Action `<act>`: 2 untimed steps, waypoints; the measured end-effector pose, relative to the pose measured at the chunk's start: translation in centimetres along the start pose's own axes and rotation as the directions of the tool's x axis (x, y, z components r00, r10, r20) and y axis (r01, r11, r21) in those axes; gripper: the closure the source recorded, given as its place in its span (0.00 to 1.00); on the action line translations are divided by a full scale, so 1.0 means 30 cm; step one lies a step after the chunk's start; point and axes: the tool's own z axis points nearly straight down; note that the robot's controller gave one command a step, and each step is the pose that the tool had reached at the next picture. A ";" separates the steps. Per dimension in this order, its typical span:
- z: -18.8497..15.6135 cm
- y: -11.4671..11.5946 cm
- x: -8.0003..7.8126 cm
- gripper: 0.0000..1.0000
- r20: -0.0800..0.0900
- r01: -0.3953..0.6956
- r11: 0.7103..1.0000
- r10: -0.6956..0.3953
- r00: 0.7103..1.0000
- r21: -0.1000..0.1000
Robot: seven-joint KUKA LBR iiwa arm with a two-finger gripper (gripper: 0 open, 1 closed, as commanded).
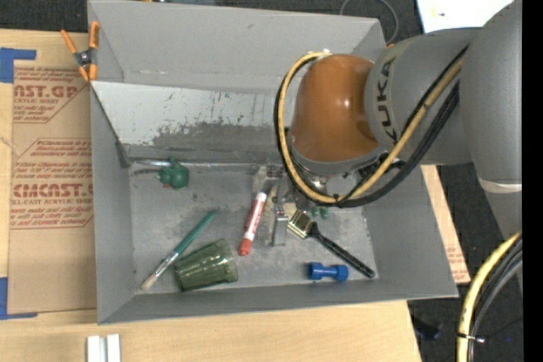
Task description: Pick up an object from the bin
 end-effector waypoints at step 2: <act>0.103 0.046 -0.034 0.00 0.009 0.330 0.944 -0.330 0.944 0.003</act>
Offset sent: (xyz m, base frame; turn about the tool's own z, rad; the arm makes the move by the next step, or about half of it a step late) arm 0.0138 0.0221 -0.0556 -0.5497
